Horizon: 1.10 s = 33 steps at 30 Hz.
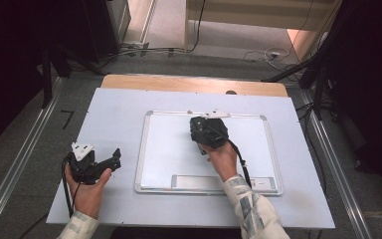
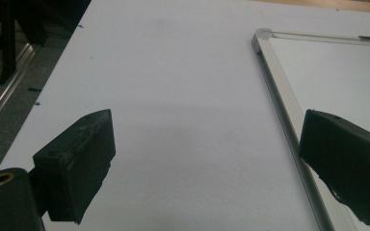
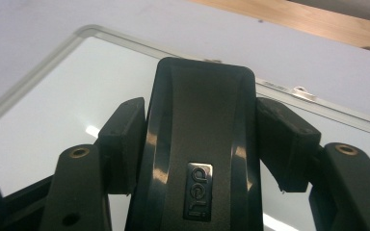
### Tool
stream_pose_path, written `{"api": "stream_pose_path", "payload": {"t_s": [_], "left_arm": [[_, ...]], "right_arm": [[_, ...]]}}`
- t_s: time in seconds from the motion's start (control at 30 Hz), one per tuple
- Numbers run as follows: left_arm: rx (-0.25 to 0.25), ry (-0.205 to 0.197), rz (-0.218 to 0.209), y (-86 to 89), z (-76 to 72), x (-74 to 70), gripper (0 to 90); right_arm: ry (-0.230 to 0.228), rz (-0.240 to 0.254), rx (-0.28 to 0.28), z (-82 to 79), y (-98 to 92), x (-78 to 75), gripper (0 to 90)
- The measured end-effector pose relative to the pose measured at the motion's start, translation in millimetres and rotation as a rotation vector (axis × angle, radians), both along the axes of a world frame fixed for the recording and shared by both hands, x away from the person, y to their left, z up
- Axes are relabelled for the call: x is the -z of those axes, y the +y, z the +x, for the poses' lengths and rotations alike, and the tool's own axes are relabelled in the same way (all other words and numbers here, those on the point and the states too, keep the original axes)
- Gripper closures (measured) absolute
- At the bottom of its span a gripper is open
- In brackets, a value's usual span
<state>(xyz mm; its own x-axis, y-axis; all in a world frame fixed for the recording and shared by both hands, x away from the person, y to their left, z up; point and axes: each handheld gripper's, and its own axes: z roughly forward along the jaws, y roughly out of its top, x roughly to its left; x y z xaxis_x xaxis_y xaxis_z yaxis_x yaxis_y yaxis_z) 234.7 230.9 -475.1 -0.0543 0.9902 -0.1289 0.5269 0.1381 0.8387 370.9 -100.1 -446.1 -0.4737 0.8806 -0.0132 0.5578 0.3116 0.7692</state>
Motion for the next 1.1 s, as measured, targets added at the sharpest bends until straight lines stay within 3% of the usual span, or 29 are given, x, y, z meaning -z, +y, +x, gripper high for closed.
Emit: {"api": "stream_pose_path", "payload": {"t_s": [0.37,1.1], "left_arm": [[-0.002,0.005,0.001,-0.7,1.2,1.0,6.5],[-0.002,0.010,0.001,-0.7,1.7,1.9,6.4]], "right_arm": [[-0.005,-0.009,0.085,8.0,-43.9,-0.1,36.2],[0.013,-0.019,0.221,25.1,-100.6,5.5,36.2]]}}
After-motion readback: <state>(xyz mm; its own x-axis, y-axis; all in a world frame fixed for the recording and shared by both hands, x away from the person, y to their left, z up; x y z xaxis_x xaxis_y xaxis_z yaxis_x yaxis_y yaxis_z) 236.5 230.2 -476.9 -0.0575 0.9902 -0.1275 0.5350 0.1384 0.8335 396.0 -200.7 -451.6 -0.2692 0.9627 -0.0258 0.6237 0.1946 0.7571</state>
